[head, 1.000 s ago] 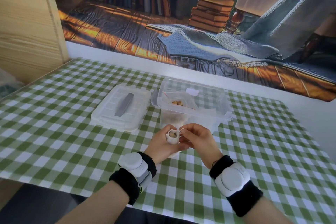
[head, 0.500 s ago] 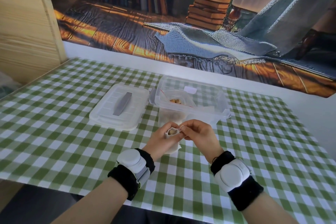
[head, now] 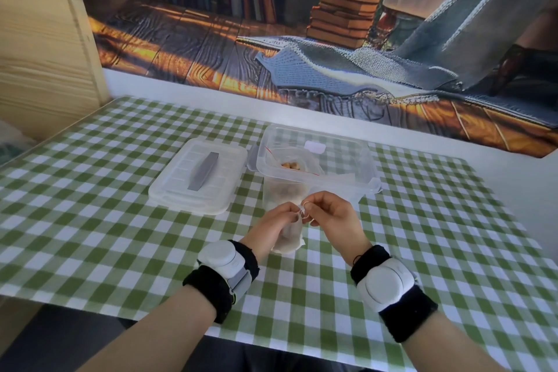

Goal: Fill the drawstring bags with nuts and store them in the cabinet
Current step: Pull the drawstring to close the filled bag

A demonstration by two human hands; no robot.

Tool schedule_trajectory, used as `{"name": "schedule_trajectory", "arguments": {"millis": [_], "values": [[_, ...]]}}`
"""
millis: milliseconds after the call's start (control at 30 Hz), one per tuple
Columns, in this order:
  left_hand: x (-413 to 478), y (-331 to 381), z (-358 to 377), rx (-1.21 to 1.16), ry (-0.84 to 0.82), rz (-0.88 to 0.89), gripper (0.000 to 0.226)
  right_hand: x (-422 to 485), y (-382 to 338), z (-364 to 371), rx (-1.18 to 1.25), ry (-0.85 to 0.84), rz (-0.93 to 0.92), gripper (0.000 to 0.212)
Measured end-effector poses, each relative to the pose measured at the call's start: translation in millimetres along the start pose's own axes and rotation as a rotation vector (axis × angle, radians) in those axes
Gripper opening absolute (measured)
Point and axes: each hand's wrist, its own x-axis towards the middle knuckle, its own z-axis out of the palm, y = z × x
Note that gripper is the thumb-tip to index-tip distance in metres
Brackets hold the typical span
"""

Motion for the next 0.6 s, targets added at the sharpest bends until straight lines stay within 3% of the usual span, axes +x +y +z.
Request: {"name": "schedule_trajectory", "arguments": {"millis": [100,233,367,600], "values": [[-0.7,3.5,1.6,-0.016,0.009,0.032,0.019,1.0,-0.3,1.1,0.002,-0.024,-0.005,0.01],[0.9,7.4,-0.9,-0.01,0.013,0.082,0.047,2.3,-2.8,3.2,0.014,-0.034,-0.02,0.013],[-4.3,11.1,-4.2,-0.026,-0.046,0.106,0.018,3.1,-4.0,-1.2,0.025,0.026,-0.016,0.015],[-7.4,9.8,-7.0,0.218,-0.048,0.153,0.018,4.2,-8.4,-3.1,0.036,0.003,0.009,0.014]]}}
